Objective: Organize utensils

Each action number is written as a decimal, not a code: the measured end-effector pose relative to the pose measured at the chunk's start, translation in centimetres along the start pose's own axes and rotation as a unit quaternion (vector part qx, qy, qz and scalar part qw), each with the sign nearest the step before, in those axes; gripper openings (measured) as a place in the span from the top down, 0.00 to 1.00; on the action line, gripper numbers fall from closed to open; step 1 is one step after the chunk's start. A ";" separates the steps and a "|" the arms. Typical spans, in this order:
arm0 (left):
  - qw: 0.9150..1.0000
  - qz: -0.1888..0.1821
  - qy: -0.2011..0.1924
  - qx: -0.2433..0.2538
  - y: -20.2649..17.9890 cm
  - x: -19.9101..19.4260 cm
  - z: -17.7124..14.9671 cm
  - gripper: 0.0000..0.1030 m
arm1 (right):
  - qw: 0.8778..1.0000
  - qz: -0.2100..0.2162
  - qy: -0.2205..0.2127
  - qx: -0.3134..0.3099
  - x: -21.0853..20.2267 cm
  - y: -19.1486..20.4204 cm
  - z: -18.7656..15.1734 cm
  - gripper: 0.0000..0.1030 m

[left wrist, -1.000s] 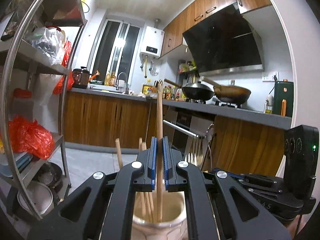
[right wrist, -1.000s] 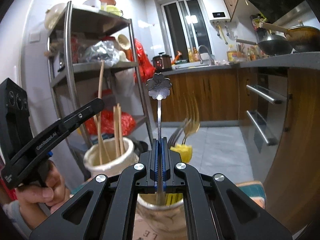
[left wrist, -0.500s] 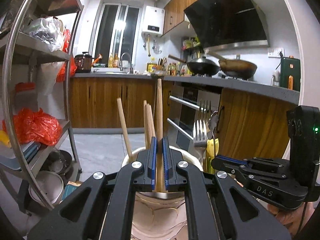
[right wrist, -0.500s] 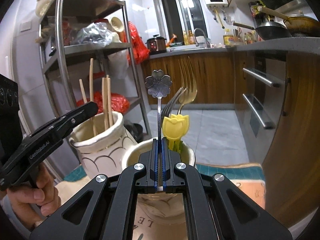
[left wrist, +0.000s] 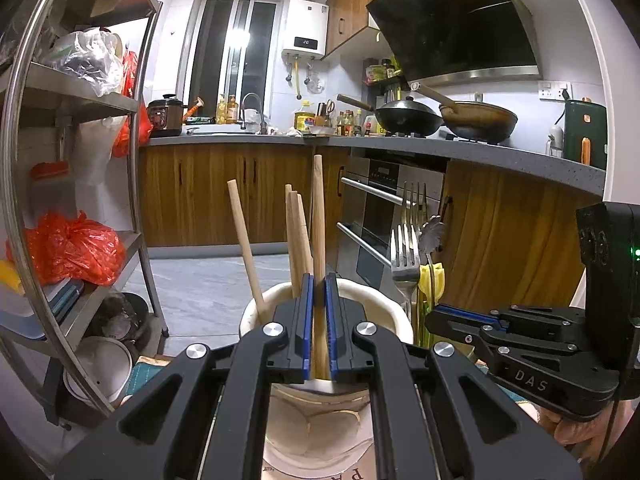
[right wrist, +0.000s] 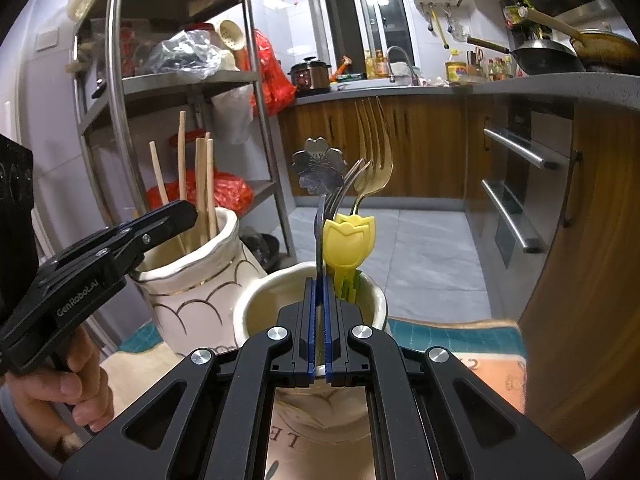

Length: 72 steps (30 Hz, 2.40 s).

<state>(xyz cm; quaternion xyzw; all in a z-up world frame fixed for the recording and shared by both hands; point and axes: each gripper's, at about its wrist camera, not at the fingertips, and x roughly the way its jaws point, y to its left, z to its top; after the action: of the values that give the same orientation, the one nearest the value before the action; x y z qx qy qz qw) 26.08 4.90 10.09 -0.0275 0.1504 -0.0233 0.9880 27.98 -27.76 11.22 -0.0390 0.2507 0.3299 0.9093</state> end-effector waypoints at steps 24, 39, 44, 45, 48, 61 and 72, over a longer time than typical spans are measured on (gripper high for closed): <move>0.998 -0.021 -0.054 -0.003 -0.3 -5.4 -0.4 0.25 | 0.998 -0.003 -0.069 0.003 -5.3 -1.1 -0.7 0.69; 0.997 0.026 -0.066 -0.013 0.0 -9.3 -4.7 0.05 | 0.993 -0.029 -0.117 0.008 -8.5 -0.7 -3.6 0.10; 0.997 0.035 -0.063 -0.012 -0.1 -9.4 -5.5 0.05 | 0.992 -0.033 -0.119 -0.003 -8.7 0.1 -4.9 0.08; 0.997 0.037 -0.063 -0.012 -0.1 -9.4 -5.7 0.05 | 0.992 -0.033 -0.120 -0.005 -8.8 0.2 -5.1 0.08; 0.997 0.037 -0.064 -0.019 0.0 -9.6 -6.0 0.05 | 0.991 -0.033 -0.128 -0.012 -9.2 0.8 -5.7 0.07; 0.997 0.030 -0.072 -0.024 -0.4 -10.0 -7.0 0.05 | 0.988 -0.044 -0.147 -0.023 -9.6 1.5 -6.9 0.07; 0.996 0.045 -0.072 -0.013 -0.8 -10.1 -7.0 0.05 | 0.988 -0.047 -0.147 -0.021 -9.6 1.3 -6.9 0.07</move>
<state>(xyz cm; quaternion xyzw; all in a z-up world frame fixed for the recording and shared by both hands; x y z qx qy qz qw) 14.36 4.32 6.41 -0.0354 0.0807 0.0250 0.9958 17.91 -33.97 10.00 -0.0209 0.1051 0.2941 0.9498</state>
